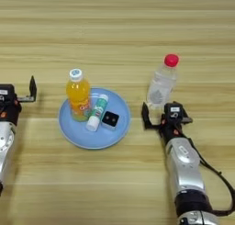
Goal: Move the objects on the table
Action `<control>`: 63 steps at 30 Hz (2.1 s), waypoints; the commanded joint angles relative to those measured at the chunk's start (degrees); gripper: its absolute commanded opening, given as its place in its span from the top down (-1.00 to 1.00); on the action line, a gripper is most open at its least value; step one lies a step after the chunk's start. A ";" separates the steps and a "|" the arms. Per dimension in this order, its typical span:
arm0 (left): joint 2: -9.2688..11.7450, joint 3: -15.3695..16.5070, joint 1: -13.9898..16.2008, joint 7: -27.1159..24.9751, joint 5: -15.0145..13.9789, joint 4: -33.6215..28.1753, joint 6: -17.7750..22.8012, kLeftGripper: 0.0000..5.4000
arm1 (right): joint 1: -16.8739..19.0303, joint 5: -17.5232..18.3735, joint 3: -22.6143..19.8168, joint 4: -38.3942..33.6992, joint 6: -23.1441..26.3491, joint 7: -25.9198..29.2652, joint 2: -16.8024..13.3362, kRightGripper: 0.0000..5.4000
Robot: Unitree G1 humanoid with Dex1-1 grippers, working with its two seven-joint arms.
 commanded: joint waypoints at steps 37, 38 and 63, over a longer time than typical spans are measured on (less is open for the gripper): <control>0.02 -0.16 -0.89 -0.04 0.05 1.37 -0.84 -1.00 | -11.61 -1.50 -1.66 10.60 -2.02 -2.36 -1.24 -0.73; 0.02 -0.16 -0.87 -0.04 0.05 1.33 -0.83 -1.00 | -11.58 -1.57 -1.59 10.62 -2.01 -2.42 -1.22 -0.70; -0.07 -0.22 -0.52 0.04 0.07 0.59 -0.75 -1.00 | -13.56 -1.88 -2.33 17.42 -3.65 -1.72 -3.30 -0.73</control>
